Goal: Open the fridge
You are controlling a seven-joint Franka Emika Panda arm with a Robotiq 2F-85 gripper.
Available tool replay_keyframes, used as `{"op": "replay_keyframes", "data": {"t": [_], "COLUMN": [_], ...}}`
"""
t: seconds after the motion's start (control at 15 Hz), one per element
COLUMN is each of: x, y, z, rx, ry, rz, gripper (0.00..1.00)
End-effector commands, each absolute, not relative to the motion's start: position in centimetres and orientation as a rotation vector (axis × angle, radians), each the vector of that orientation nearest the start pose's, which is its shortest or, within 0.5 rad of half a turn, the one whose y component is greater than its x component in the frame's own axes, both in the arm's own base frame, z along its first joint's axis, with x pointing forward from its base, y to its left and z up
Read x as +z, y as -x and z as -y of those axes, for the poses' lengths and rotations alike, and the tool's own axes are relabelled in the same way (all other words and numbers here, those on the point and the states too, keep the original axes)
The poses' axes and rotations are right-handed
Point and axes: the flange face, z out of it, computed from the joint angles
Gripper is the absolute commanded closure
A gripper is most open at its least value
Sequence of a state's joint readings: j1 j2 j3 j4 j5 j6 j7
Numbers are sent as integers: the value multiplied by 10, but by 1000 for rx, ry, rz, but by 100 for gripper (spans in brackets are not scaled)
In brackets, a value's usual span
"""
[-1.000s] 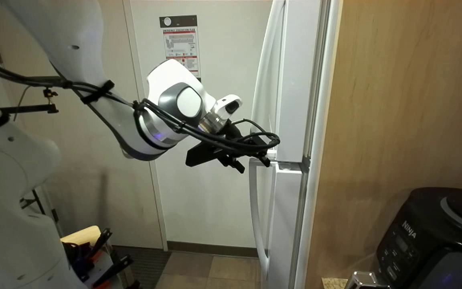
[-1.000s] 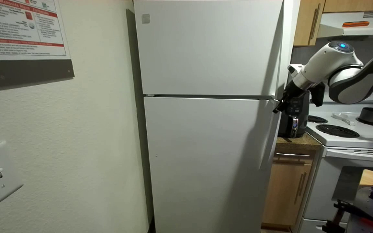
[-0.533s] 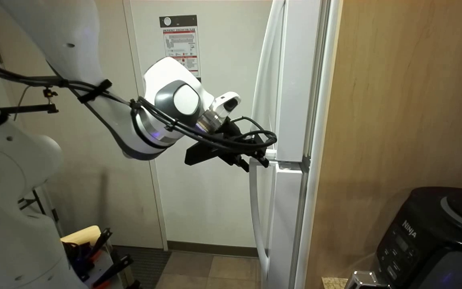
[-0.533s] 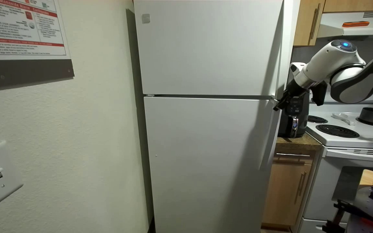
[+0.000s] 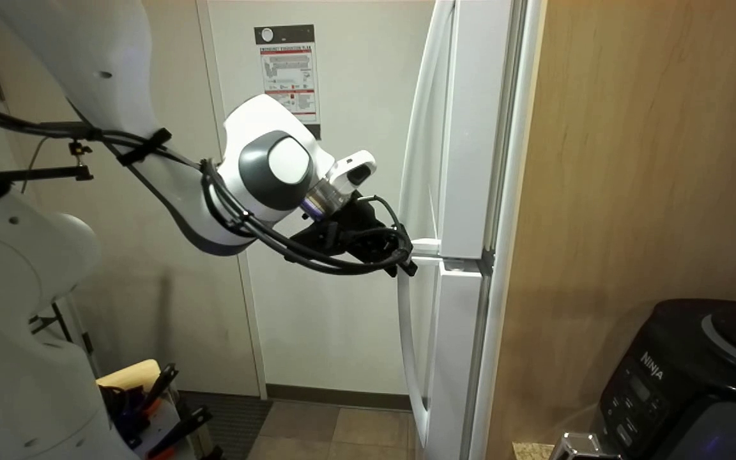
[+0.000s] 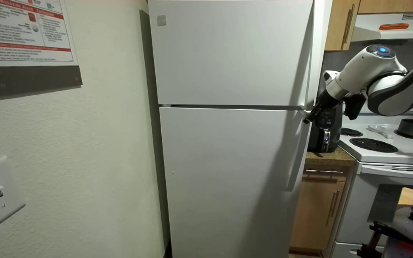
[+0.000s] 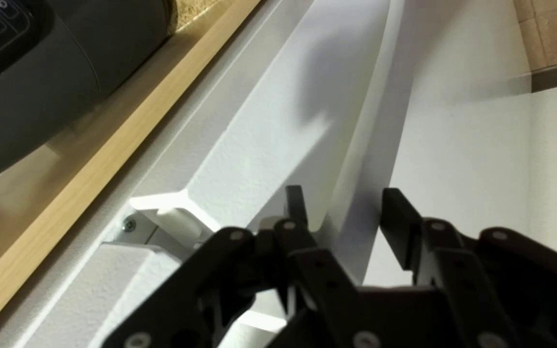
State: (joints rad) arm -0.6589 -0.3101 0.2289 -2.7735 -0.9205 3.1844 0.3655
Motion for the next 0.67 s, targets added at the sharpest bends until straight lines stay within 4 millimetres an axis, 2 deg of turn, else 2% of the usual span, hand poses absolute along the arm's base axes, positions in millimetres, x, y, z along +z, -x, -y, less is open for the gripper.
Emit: {"op": "replay_keyframes", "data": {"t": [0.0, 0.07, 0.47, 0.6], "x": [332, 331, 348, 357], "y": [-396, -397, -402, -393], "z": [86, 83, 73, 70], "rx": [-867, -858, -835, -811], "ry": [3334, 3320, 3219, 3180], "rz": [137, 110, -32, -28], "gripper": [85, 91, 93, 92]}}
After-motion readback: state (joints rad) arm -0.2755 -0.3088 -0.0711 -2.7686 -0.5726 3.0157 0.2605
